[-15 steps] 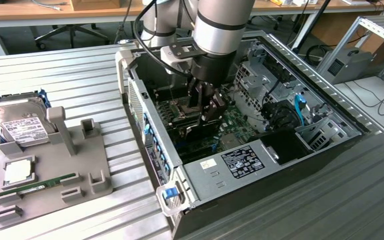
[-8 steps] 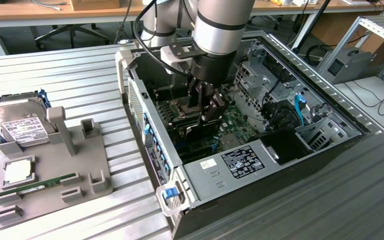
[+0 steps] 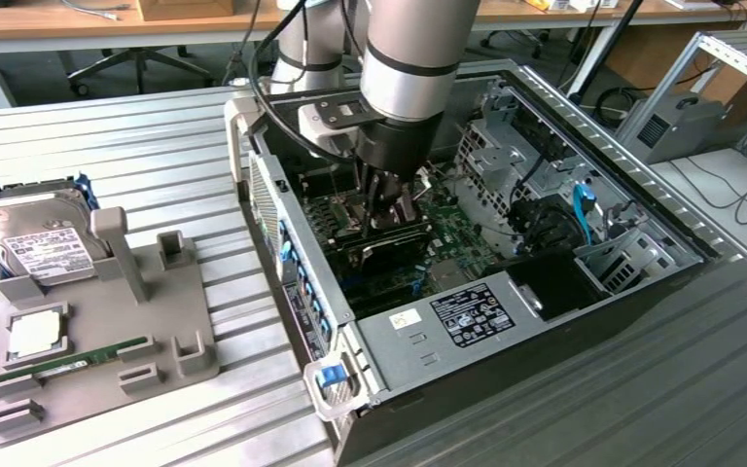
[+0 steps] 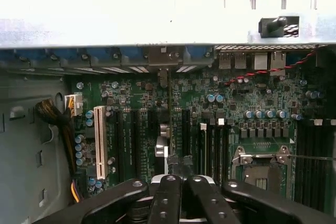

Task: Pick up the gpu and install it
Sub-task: 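Press down on the gpu until it lock into place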

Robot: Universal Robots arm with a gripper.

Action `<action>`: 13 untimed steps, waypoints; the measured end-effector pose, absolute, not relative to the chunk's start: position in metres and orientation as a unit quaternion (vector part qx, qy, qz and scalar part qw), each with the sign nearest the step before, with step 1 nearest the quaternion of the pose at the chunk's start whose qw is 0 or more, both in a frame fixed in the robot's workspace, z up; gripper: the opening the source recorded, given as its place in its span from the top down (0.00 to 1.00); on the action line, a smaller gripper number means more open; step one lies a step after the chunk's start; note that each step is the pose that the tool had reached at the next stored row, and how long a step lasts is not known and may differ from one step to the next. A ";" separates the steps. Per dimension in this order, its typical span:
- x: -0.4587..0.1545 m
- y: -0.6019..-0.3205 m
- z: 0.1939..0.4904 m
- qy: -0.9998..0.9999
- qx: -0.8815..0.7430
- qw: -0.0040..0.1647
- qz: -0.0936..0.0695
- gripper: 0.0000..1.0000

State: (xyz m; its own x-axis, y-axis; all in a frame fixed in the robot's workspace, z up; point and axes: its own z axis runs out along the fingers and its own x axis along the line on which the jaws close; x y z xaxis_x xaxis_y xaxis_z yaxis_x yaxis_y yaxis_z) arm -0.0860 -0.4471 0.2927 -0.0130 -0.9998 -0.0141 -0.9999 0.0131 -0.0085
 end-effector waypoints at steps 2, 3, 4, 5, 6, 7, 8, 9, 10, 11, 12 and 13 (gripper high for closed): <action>-0.086 -0.447 0.286 0.712 -0.702 0.008 0.002 0.89; -0.086 -0.447 0.286 0.712 -0.702 0.008 0.002 0.89; -0.086 -0.447 0.285 0.712 -0.702 0.008 0.002 0.89; -0.086 -0.447 0.284 0.712 -0.702 0.008 0.002 0.89; -0.086 -0.447 0.283 0.712 -0.702 0.008 0.002 0.89; -0.086 -0.447 0.283 0.712 -0.702 0.008 0.002 0.89; -0.086 -0.447 0.283 0.712 -0.702 0.008 0.002 0.89; -0.086 -0.447 0.282 0.712 -0.702 0.008 0.002 0.89; -0.086 -0.447 0.280 0.712 -0.702 0.008 0.002 0.89; -0.086 -0.447 0.279 0.712 -0.702 0.008 0.002 0.89; -0.086 -0.447 0.279 0.712 -0.702 0.008 0.002 0.89; -0.086 -0.447 0.279 0.712 -0.702 0.008 0.002 0.89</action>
State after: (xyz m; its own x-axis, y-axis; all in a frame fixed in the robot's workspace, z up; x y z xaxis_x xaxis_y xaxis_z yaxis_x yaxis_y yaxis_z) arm -0.0860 -0.4472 0.2786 -0.0130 -0.9998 -0.0137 -0.9999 0.0131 -0.0082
